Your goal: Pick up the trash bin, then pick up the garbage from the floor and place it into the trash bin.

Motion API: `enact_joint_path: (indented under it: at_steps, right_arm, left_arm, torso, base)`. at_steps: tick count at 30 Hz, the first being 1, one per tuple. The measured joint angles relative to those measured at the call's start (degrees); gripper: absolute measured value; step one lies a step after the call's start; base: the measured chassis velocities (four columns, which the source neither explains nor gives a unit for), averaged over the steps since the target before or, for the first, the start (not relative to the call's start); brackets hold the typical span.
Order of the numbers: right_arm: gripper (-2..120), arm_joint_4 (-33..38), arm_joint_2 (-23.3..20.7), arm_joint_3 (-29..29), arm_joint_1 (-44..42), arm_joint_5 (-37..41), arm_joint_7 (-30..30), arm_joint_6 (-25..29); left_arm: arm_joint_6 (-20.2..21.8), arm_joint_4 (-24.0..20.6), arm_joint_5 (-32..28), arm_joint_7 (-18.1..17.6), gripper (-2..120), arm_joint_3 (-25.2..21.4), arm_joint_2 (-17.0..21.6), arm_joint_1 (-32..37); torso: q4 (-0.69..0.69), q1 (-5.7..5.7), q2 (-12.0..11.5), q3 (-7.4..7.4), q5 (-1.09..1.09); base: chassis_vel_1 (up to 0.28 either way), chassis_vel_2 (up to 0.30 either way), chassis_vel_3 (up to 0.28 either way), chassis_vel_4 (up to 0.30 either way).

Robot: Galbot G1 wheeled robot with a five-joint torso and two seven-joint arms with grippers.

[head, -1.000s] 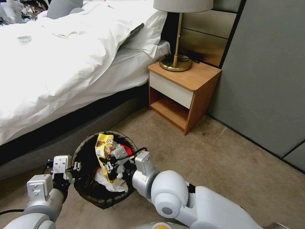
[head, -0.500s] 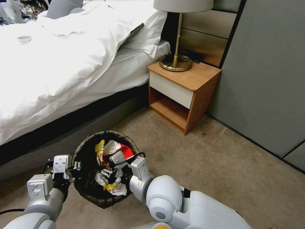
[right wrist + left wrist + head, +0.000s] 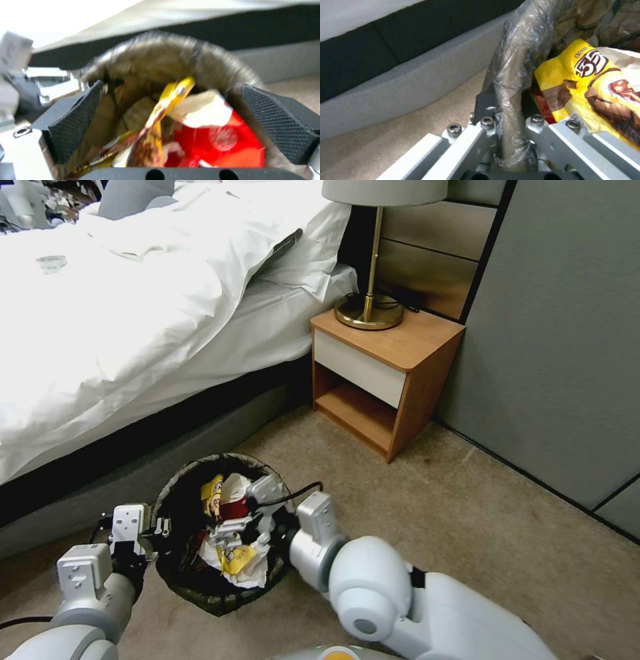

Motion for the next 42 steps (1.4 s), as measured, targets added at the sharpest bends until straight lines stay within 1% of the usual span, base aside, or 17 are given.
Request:
enact_joint_path:
  at_steps: [4,6,10,13,14,17,19,21,23,24,27,29,31,32,34,37,42]
  right_arm:
    - [100,3.1,-2.7,3.3,-0.3,0.9,-0.8,0.1]
    - [100,6.3,-6.8,6.3,-1.4,1.4,-3.0,2.0]
    - [100,8.5,-10.5,8.5,-4.0,-0.9,-5.1,6.3]
    - [100,9.9,-13.8,13.4,-9.8,-8.6,-7.8,12.4]
    - [100,9.9,-13.8,13.4,-9.8,-8.6,-7.8,12.4]
    - [100,8.9,-14.6,20.7,-16.8,-18.7,-10.2,18.1]
    - [100,7.1,-13.6,28.7,-24.6,-26.8,-11.4,22.9]
    - [100,6.9,-13.2,30.1,-25.8,-27.8,-11.4,23.5]
    - [100,6.1,-10.3,38.0,-32.9,-33.3,-11.8,25.9]
    - [100,6.1,-10.3,38.0,-32.9,-33.3,-11.8,25.9]
    - [100,5.3,-5.7,44.8,-38.5,-38.3,-13.2,28.3]
    - [100,5.3,-5.4,45.1,-38.8,-38.6,-13.4,28.5]
    - [100,5.2,-0.7,49.0,-42.4,-41.1,-15.6,29.9]
    - [100,5.2,-0.7,49.0,-42.4,-41.1,-15.6,29.9]
    - [100,5.8,4.0,50.6,-46.3,-42.0,-16.0,30.5]
    - [100,6.5,7.4,51.3,-50.2,-43.8,-16.1,31.9]
    - [100,6.5,9.6,51.9,-53.3,-45.6,-16.2,34.3]
  left_arm:
    - [0.1,0.0,0.0,0.0,1,0.1,0.1,0.0]
    - [0.1,0.0,-0.2,0.0,1,0.1,0.3,-0.1]
    - [0.1,0.0,-0.2,0.0,1,0.1,0.8,-0.4]
    - [0.0,0.0,-0.5,0.1,1,0.1,1.1,-0.7]
    - [0.0,0.0,-0.5,0.1,1,0.1,1.1,-0.7]
    - [-0.2,0.0,-0.7,0.1,1,-0.1,1.0,-0.8]
    - [-0.3,0.0,-1.1,0.0,1,-0.6,1.0,-1.1]
    - [-0.4,0.0,-1.2,0.0,1,-0.6,1.0,-1.2]
    - [-0.5,0.0,-2.0,0.0,1,-1.0,0.9,-1.4]
    - [-0.5,0.0,-2.0,0.0,1,-1.0,0.9,-1.4]
    - [-0.5,0.0,-2.8,0.0,1,-1.0,1.1,-1.6]
    - [-0.5,0.0,-2.9,0.0,1,-1.0,1.1,-1.6]
    - [-0.4,0.0,-3.3,0.0,1,-1.0,1.1,-1.9]
    - [-0.4,0.0,-3.3,0.0,1,-1.0,1.1,-1.9]
    - [-0.1,0.0,-3.6,0.0,1,-1.1,1.0,-2.3]
    - [0.2,0.0,-3.6,0.0,1,-1.3,1.0,-2.7]
    - [0.2,0.0,-3.1,0.3,1,-1.3,0.8,-3.0]
  torso:
    - [0.00,0.00,0.0,0.00,0.00]
    - [0.00,0.00,0.0,0.00,0.01]
    - [0.00,0.00,0.0,0.00,0.00]
    - [-0.01,0.00,0.0,0.00,0.00]
    - [-0.01,0.00,0.0,0.00,0.00]
    - [0.00,0.00,0.0,0.00,-0.01]
    - [-0.01,0.00,0.0,0.00,0.01]
    - [-0.01,0.00,0.0,0.00,0.01]
    - [-0.02,0.00,0.0,0.00,0.00]
    - [-0.02,0.00,0.0,0.00,0.00]
    - [0.00,0.00,0.0,0.00,0.00]
    - [0.00,0.00,0.0,0.00,0.01]
    - [-0.01,0.00,0.0,0.00,-0.01]
    - [-0.01,0.00,0.0,0.00,-0.01]
    - [0.00,0.00,0.0,0.00,-0.02]
    - [0.00,0.00,0.0,0.00,-0.01]
    - [-0.01,0.00,0.0,0.00,-0.02]
  base:
    - [0.000,0.000,0.000,0.000]
    - [0.000,0.000,0.000,0.000]
    - [0.000,0.000,0.000,0.000]
    - [0.000,0.000,0.000,0.000]
    - [0.000,0.000,0.000,0.000]
    - [0.000,0.000,0.000,0.000]
    - [0.000,0.000,0.000,0.000]
    - [0.000,0.000,0.000,0.000]
    - [0.000,0.000,0.000,0.000]
    - [0.000,0.000,0.000,0.000]
    - [0.000,0.000,0.000,0.000]
    - [0.000,0.000,0.000,0.000]
    - [0.000,0.000,0.000,0.000]
    - [0.000,0.000,0.000,0.000]
    - [0.000,0.000,0.000,0.000]
    - [0.000,0.000,0.000,0.000]
    - [0.000,0.000,0.000,0.000]
